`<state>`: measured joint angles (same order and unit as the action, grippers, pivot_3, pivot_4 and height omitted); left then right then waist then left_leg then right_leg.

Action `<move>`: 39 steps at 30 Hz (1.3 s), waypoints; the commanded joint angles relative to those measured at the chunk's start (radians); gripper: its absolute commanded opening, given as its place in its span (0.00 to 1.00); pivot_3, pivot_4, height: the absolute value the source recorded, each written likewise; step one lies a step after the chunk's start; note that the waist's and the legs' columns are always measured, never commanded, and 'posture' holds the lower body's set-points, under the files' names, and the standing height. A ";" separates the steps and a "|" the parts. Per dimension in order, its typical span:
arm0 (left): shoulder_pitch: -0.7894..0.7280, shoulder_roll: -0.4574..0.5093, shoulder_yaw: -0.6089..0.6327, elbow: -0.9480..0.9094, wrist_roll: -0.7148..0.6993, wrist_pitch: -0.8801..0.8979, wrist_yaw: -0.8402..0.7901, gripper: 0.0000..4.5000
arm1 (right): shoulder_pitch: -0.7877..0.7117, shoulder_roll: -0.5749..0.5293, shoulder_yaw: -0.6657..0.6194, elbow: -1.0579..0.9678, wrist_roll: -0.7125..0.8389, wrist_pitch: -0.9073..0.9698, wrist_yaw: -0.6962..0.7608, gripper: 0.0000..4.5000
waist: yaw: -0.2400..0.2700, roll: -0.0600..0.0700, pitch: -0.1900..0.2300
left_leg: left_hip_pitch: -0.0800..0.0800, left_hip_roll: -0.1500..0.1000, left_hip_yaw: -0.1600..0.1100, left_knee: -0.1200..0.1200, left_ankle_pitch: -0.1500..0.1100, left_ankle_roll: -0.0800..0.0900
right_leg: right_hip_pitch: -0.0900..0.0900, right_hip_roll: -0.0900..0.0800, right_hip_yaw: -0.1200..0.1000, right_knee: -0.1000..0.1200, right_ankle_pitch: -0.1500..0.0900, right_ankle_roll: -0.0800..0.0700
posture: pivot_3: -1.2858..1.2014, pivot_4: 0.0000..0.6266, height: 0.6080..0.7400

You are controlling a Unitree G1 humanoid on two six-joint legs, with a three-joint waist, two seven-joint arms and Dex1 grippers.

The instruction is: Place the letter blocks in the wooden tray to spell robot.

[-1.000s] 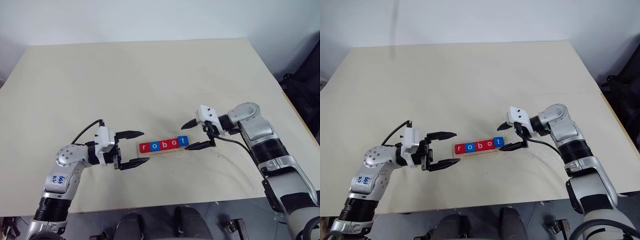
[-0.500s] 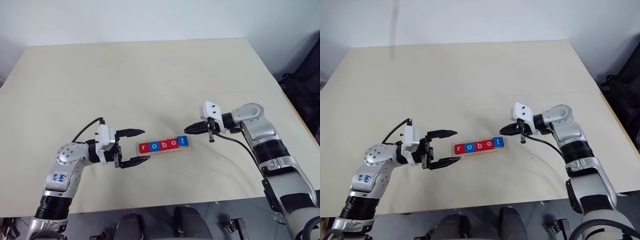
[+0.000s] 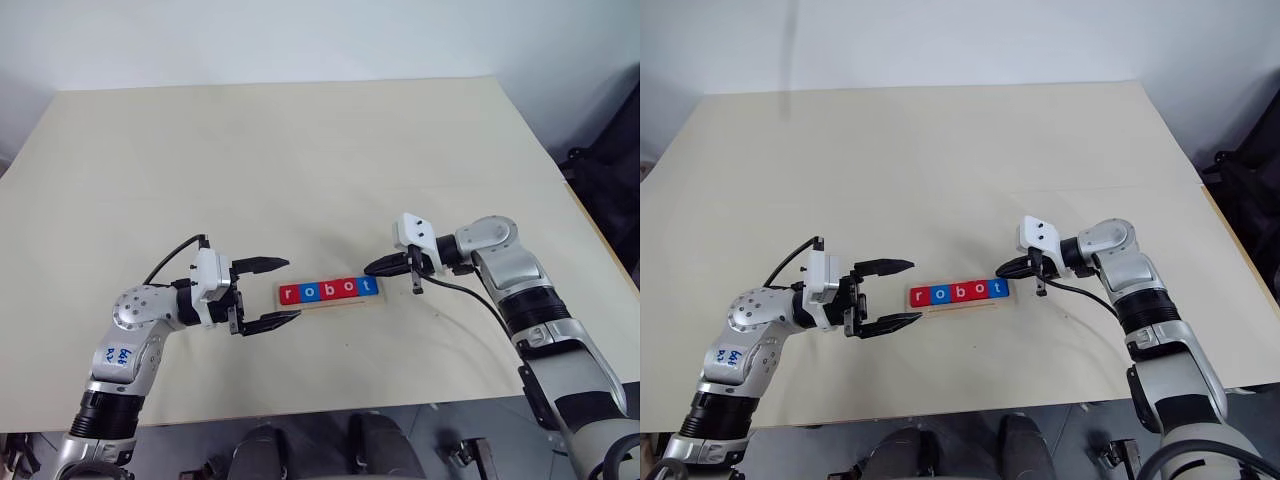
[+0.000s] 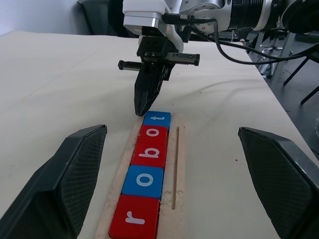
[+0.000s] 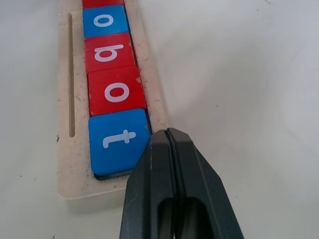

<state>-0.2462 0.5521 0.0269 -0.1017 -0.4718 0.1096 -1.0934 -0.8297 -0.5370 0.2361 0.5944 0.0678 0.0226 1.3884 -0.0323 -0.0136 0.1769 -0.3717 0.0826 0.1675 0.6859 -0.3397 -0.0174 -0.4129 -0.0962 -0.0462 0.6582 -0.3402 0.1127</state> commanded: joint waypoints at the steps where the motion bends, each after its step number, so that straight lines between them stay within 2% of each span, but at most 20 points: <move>1: -0.006 -0.005 0.007 -0.015 -0.008 -0.008 0.003 1.00 | -0.028 0.012 -0.031 0.007 0.010 -0.021 -0.032 0.00 | 0.000 0.000 0.000 | 0.000 0.000 0.000 0.000 0.000 0.000 | 0.000 0.000 0.000 0.000 0.000 0.000 | 0.52 0.24 1.00; 12: -0.005 -0.006 0.008 -0.015 -0.007 -0.011 0.003 1.00 | -0.066 0.042 -0.012 0.147 -0.033 -0.080 -0.052 0.00 | -0.002 0.000 0.000 | 0.000 0.000 0.000 0.000 0.000 0.000 | 0.000 0.000 0.000 0.000 0.000 0.000 | 0.52 0.24 1.00; 23: -0.005 0.002 0.014 -0.008 -0.007 -0.014 -0.003 1.00 | -0.020 0.030 -0.021 0.094 -0.022 -0.063 -0.009 0.00 | -0.002 0.000 0.000 | 0.000 0.000 0.000 0.000 0.000 0.000 | 0.000 0.000 0.000 0.001 0.000 0.000 | 0.52 0.24 1.00; 29: -0.013 0.010 0.020 0.005 -0.006 -0.016 -0.011 1.00 | -0.023 0.014 -0.098 0.064 0.037 -0.109 -0.040 0.00 | -0.002 0.000 0.000 | 0.000 0.000 0.000 0.000 0.000 0.000 | 0.000 0.000 0.000 0.001 0.000 0.000 | 0.52 0.24 1.00; 32: -0.014 0.043 0.045 0.023 -0.014 -0.013 -0.037 1.00 | 0.047 -0.062 -0.150 -0.110 0.131 0.011 0.032 0.00 | 0.005 0.000 0.000 | 0.000 0.000 0.000 0.000 0.000 0.000 | 0.000 0.000 0.000 0.001 0.000 0.000 | 0.52 0.24 1.00; 35: -0.012 0.080 0.069 0.042 -0.025 0.004 -0.055 1.00 | 0.201 -0.149 -0.201 -0.347 0.220 0.111 0.058 0.13 | 0.008 0.000 0.000 | -0.001 0.000 -0.002 -0.001 0.000 0.000 | 0.000 0.000 -0.001 0.000 0.000 0.000 | 0.52 0.24 1.00; 39: 0.001 0.122 0.097 0.062 -0.027 0.015 -0.074 1.00 | 0.430 -0.214 -0.301 -0.593 0.304 0.148 0.007 0.43 | 0.006 0.000 0.000 | -0.001 0.000 -0.003 -0.002 0.000 0.000 | 0.001 -0.001 -0.002 -0.002 0.000 0.000 | 0.52 0.24 1.00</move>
<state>-0.2508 0.6639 0.1040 -0.0253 -0.4802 0.1290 -1.1541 -0.4346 -0.7240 -0.0098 0.1139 0.3208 0.1603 1.4115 -0.0266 -0.0139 0.1769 -0.3726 0.0819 0.1650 0.6843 -0.3401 -0.0174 -0.4118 -0.0968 -0.0483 0.6544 -0.3401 0.1128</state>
